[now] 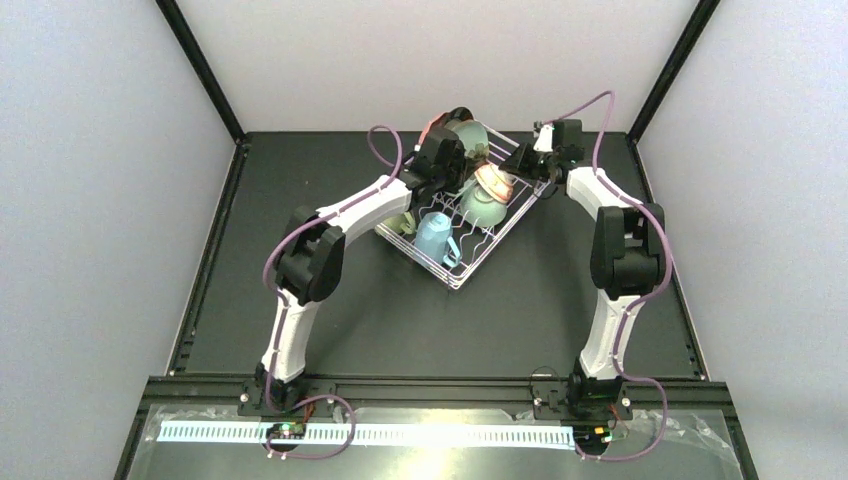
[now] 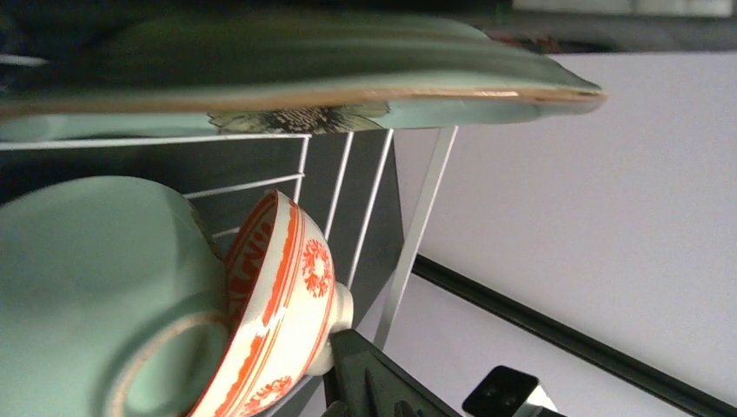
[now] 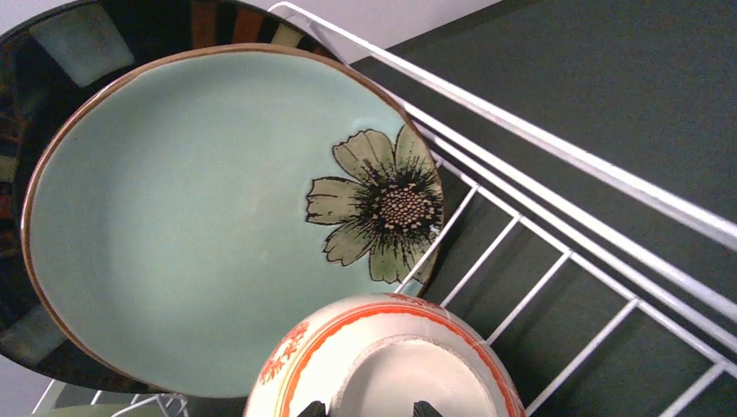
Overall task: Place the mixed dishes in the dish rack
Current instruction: Turn the bowl upside down in the dish rack, then adjust the dish rack at the center of the board.
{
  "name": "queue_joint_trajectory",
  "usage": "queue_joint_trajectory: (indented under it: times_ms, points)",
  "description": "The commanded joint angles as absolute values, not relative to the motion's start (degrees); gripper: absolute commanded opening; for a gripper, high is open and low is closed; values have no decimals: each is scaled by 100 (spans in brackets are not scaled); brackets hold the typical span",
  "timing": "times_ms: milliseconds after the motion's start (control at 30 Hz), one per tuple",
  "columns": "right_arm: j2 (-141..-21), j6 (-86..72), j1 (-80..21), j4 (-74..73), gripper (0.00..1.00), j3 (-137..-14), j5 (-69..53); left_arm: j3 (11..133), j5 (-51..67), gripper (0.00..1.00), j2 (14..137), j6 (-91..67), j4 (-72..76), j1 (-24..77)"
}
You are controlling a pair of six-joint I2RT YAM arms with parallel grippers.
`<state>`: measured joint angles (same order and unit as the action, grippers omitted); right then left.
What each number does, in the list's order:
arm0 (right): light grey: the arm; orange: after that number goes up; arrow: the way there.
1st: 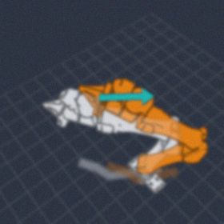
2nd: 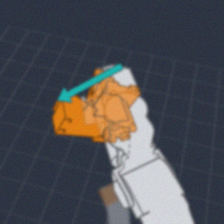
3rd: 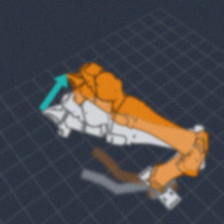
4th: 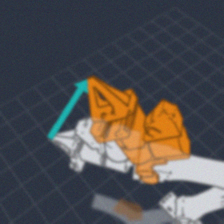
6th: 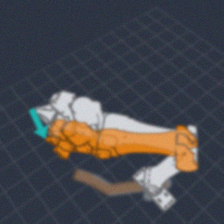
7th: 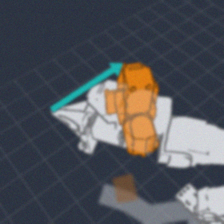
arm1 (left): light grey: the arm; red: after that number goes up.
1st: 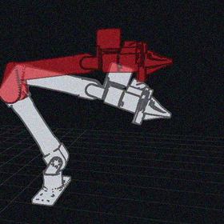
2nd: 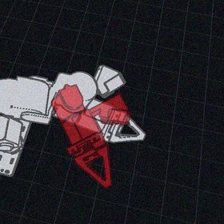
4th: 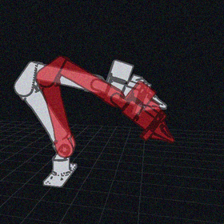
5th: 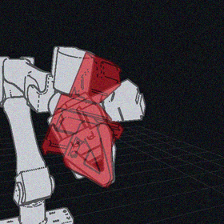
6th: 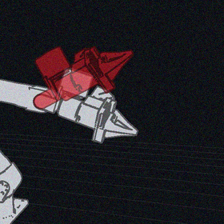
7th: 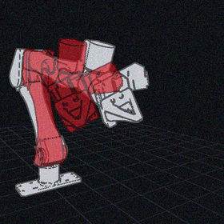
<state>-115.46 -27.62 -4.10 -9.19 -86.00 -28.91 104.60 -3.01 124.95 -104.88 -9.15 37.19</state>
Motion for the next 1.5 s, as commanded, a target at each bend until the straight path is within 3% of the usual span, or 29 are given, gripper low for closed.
queue_joint_trajectory:
  times_ms: [0, 1467]
  points:
    - [-11571, -2803, -482, -844, 55, -8421, -2896, 10162, -378, 29, 12203, -10347, -1058, 3674]
    - [-10281, -2926, -1679, -1300, 57, -7910, -2159, 8904, -560, 28, 10371, -9512, -1414, 3711]
